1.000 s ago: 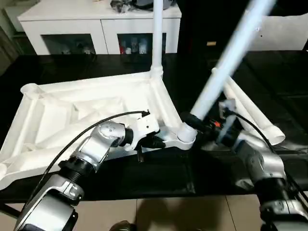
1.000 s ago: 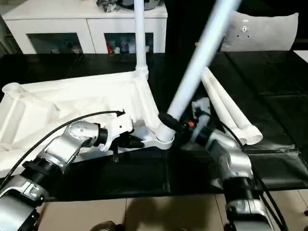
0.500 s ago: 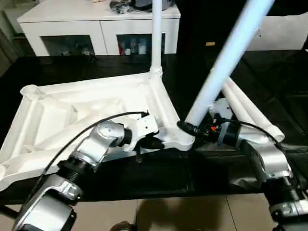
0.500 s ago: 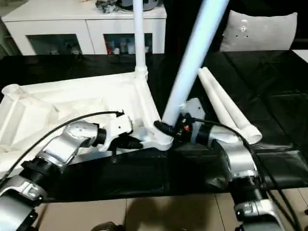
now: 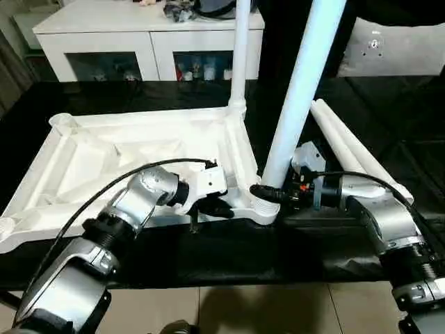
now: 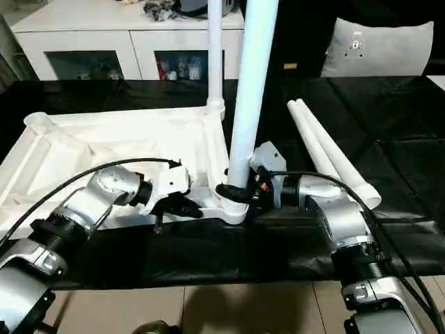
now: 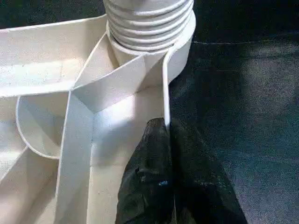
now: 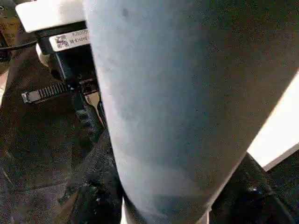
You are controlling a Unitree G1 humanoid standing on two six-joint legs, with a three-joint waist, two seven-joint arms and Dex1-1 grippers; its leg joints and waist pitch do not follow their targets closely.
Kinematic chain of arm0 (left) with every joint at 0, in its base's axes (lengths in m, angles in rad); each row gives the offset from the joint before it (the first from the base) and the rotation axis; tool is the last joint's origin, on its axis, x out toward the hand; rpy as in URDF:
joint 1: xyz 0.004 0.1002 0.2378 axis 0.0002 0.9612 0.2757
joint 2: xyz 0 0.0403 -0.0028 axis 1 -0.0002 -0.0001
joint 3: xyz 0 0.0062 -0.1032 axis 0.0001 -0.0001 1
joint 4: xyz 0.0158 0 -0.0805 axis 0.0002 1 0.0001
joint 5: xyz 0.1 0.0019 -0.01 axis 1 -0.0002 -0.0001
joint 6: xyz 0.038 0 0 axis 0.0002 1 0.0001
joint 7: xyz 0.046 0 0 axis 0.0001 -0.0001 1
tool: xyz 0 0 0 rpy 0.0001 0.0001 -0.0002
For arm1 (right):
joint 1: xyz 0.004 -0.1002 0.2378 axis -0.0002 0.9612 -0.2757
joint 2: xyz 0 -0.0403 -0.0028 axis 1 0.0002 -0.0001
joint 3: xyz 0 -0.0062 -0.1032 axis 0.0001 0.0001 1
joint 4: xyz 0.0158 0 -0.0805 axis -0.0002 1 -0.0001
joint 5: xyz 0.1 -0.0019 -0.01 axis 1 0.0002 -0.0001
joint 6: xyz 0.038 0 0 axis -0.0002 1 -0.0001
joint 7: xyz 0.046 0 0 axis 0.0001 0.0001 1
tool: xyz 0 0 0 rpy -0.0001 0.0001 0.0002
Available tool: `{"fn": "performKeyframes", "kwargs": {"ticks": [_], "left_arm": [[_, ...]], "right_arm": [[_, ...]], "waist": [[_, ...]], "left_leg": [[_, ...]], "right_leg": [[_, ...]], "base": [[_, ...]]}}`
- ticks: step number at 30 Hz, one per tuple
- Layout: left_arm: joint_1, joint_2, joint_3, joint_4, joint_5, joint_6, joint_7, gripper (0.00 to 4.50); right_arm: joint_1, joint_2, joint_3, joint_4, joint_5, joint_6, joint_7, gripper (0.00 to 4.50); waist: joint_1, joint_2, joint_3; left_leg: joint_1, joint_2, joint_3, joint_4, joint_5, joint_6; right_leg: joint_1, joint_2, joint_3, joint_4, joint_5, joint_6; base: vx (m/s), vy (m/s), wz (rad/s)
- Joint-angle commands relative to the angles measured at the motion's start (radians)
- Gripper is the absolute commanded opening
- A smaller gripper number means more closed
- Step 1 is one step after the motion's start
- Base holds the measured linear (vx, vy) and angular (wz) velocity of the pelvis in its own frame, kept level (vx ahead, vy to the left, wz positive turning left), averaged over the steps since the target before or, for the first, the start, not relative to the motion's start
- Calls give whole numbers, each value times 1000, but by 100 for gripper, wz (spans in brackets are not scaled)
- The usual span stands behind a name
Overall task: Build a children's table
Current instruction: Insert table leg to table base, then rotate leg to tighten
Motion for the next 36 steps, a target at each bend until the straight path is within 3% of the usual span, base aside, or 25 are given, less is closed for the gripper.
{"fn": "performKeyframes", "kwargs": {"ticks": [1,6,8,9,10,13,14,16,17,18,21,22,23,26,29,30,33,34,36], "left_arm": [[-50,41,41,12,20,-7,27,0],[-28,40,61,-7,7,49,48,0],[-6,28,84,-44,-8,125,83,0],[15,6,104,-90,-19,202,131,0],[26,-7,113,-114,-24,243,155,0],[68,-65,133,-211,-26,376,251,0],[76,-94,138,-237,-25,415,286,0],[77,-189,153,-270,-22,491,390,0],[75,-208,153,-274,-17,502,410,0],[73,-227,149,-277,-5,512,434,0],[70,-267,129,-297,19,532,474,0],[70,-271,124,-304,21,534,473,0],[71,-267,116,-313,27,537,473,0],[73,-240,105,-321,48,529,480,0],[78,-206,98,-323,63,511,482,0],[82,-192,98,-327,66,504,478,0],[87,-170,94,-329,66,486,453,0],[87,-170,94,-329,66,486,453,0],[86,-157,95,-322,63,472,444,0]], "right_arm": [[61,5,78,48,-33,74,32,188],[72,41,28,13,-10,113,-58,188],[69,60,11,3,-26,140,-139,188],[66,79,2,-3,-42,168,-206,188],[65,88,-2,-6,-50,182,-237,188],[50,140,-31,7,-71,250,-371,188],[40,163,-44,21,-77,270,-418,188],[-2,223,-64,86,-103,288,-546,188],[-11,233,-66,100,-108,291,-571,188],[-24,246,-73,123,-109,287,-604,188],[-58,291,-110,178,-89,311,-685,188],[-66,300,-114,189,-90,310,-699,188],[-73,305,-119,199,-94,310,-711,188],[-93,314,-135,229,-99,299,-719,188],[-108,319,-140,252,-98,279,-712,188],[-115,321,-137,264,-96,255,-693,223],[-123,322,-139,280,-89,232,-674,261],[-123,322,-139,280,-89,232,-674,261],[-131,318,-139,298,-94,207,-663,285]], "waist": [[1,5,-57],[-1,7,-55],[-5,12,-51],[-10,3,-48],[-13,3,-46],[-24,2,-40],[-28,-10,-36],[-37,-3,-36],[-48,-11,-34],[-52,-4,-35],[-67,-3,-39],[-69,0,-38],[-70,-3,-36],[-73,-2,-35],[-74,-1,-33],[-74,-1,-33],[-77,2,-34],[-77,4,-37],[-72,8,-39]], "left_leg": [[33,59,-41,-91,-452,-22],[35,59,-42,-95,-472,-30],[39,60,-44,-97,-499,-43],[40,58,-45,-98,-518,-50],[41,60,-48,-100,-522,-58],[44,55,-54,-96,-547,-61],[44,55,-54,-98,-549,-59],[43,52,-59,-98,-566,-64],[43,50,-61,-100,-582,-68],[47,49,-64,-100,-598,-67],[40,48,-67,-109,-609,-56],[37,48,-67,-113,-599,-53],[46,46,-62,-109,-609,-49],[41,44,-64,-110,-613,-44],[46,43,-65,-109,-630,-47],[48,42,-65,-108,-637,-47],[49,44,-67,-110,-644,-46],[43,46,-68,-116,-631,-43],[46,50,-65,-116,-616,-44]], "right_leg": [[28,-67,42,-90,-362,-209],[26,-66,42,-91,-388,-205],[21,-66,43,-94,-421,-199],[20,-66,42,-97,-456,-191],[20,-69,43,-95,-488,-185],[12,-72,38,-112,-618,-133],[10,-70,37,-117,-639,-122],[7,-70,33,-120,-668,-97],[7,-65,25,-125,-667,-91],[8,-65,21,-130,-668,-78],[17,-63,14,-136,-613,-69],[16,-64,19,-137,-587,-75],[7,-62,20,-143,-594,-77],[10,-64,18,-144,-621,-68],[5,-64,15,-149,-651,-53],[2,-64,14,-152,-661,-48],[6,-65,9,-154,-653,-46],[15,-65,8,-151,-610,-57],[13,-68,11,-151,-545,-89]], "base": [[0,0,0],[0,0,0],[0,0,0],[0,0,0],[0,0,0],[0,0,0],[0,0,0],[0,0,0],[0,0,0],[0,0,0],[0,0,0],[0,0,0],[0,0,0],[0,0,0],[0,0,0],[0,0,0],[0,0,0],[0,0,0],[0,0,0]]}}
